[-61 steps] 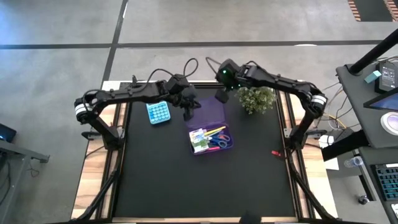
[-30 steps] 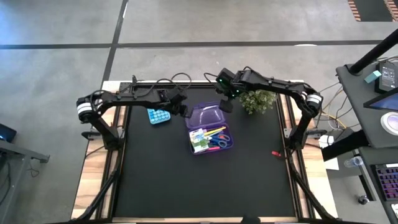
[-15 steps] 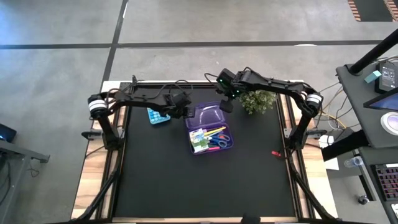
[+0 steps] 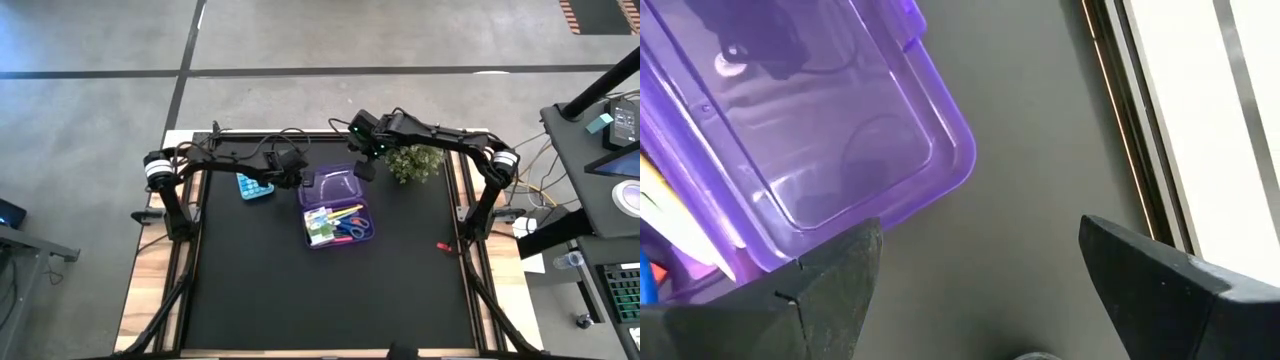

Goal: Pack school essentials
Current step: Close the purple supply box

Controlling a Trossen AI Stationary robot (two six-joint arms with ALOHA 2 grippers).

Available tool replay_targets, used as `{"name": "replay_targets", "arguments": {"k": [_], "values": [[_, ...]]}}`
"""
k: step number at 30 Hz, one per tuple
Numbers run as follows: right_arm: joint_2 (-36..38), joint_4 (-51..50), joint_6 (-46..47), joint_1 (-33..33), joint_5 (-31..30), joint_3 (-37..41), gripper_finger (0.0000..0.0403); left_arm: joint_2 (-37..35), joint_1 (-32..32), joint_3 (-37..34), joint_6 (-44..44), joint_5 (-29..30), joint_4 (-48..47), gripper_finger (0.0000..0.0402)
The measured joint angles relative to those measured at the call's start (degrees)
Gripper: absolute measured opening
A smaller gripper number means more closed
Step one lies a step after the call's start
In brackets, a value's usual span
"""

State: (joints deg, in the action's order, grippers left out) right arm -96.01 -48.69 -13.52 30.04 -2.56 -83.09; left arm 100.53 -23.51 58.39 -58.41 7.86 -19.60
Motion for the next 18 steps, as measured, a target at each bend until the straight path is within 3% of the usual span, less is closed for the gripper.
{"name": "replay_targets", "arguments": {"k": [18], "values": [[0.0,-0.4,-0.2,0.0,0.0,0.0,0.0328,0.7,0.5,-0.1,0.3,-1.9,2.6,0.0011]]}}
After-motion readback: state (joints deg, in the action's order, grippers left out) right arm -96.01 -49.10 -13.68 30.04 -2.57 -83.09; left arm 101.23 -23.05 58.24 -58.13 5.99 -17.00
